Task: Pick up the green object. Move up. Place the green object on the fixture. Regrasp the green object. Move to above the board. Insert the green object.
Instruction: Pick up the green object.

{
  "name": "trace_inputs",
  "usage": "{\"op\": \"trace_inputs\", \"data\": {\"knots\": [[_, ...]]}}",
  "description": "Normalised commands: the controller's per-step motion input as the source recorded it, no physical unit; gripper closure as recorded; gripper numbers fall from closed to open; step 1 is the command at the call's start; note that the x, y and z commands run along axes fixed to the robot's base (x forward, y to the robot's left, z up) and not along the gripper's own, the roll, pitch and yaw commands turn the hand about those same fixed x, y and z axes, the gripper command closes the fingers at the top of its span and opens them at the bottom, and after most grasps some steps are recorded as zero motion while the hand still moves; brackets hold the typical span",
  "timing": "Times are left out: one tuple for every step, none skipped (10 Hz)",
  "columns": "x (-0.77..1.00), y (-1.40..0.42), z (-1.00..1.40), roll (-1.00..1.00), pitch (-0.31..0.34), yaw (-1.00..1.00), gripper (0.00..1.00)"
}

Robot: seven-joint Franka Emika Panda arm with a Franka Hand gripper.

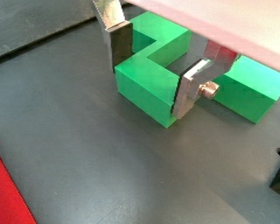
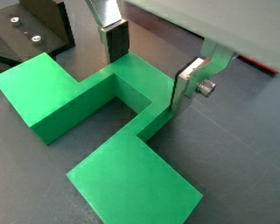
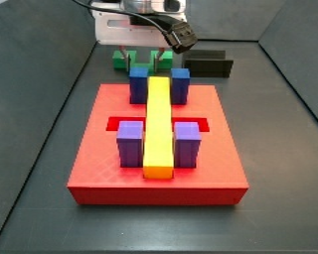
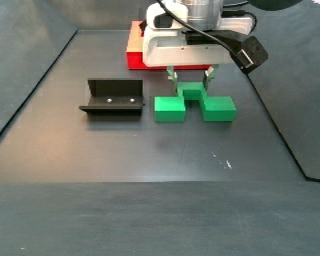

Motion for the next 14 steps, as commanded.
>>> {"op": "trace_inputs", "data": {"knots": [[0.00,0.00,0.00,0.00,0.000,0.00,1.00],[0.00,0.00,0.00,0.00,0.000,0.00,1.00],[0.00,0.00,0.00,0.00,0.000,0.00,1.00],[0.00,0.00,0.00,0.00,0.000,0.00,1.00],[0.00,0.00,0.00,0.00,0.000,0.00,1.00],[0.00,0.00,0.00,0.00,0.000,0.00,1.00],[0.00,0.00,0.00,0.00,0.000,0.00,1.00],[0.00,0.00,0.00,0.00,0.000,0.00,1.00],[0.00,0.00,0.00,0.00,0.000,0.00,1.00],[0.00,0.00,0.00,0.00,0.000,0.00,1.00],[0.00,0.00,0.00,0.00,0.000,0.00,1.00],[0.00,0.00,0.00,0.00,0.000,0.00,1.00],[0.00,0.00,0.00,0.00,0.000,0.00,1.00],[0.00,0.00,0.00,0.00,0.000,0.00,1.00]]}}
